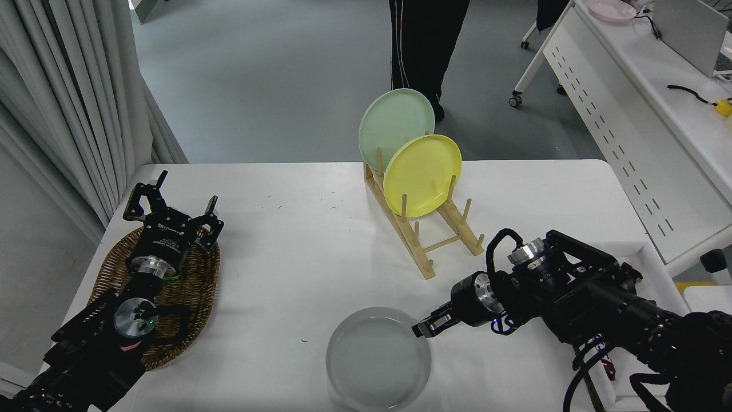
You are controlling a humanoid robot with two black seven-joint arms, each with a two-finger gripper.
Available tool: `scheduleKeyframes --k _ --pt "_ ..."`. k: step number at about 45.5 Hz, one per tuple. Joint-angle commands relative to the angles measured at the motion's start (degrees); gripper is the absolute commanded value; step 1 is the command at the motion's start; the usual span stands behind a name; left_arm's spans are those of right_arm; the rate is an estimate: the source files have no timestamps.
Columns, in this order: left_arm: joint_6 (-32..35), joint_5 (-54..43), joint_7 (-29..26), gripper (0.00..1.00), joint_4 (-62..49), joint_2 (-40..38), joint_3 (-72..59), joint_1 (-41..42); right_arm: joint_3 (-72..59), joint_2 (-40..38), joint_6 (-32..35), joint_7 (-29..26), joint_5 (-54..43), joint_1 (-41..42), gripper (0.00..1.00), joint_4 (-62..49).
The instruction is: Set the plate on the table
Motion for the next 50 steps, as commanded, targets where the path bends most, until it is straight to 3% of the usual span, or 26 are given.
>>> scheduleKeyframes --k 1,16,24,42,50 --pt "0.0 0.0 0.0 1.0 0.01 0.0 0.0 0.0 -0.04 -0.25 0.38 0.01 0.16 0.66 1.0 1.14" --pt "0.0 0.0 0.0 1.0 0.01 0.0 0.0 0.0 2.6 -11.4 0.64 -0.61 0.51 5.93 1.0 21.52" --pt "0.0 0.0 0.0 1.0 0.01 0.0 0.0 0.0 5.94 -14.75 3.18 -0.61 0.78 8.48 1.0 26.36" --pt "0.0 0.0 0.0 1.0 0.01 0.0 0.0 0.0 5.49 -21.07 37.09 0.01 -2.81 17.36 1.0 27.86" --pt "0.0 0.0 0.0 1.0 0.01 0.0 0.0 0.0 7.78 -21.08 43.61 0.1 -5.9 19.12 1.0 24.53"
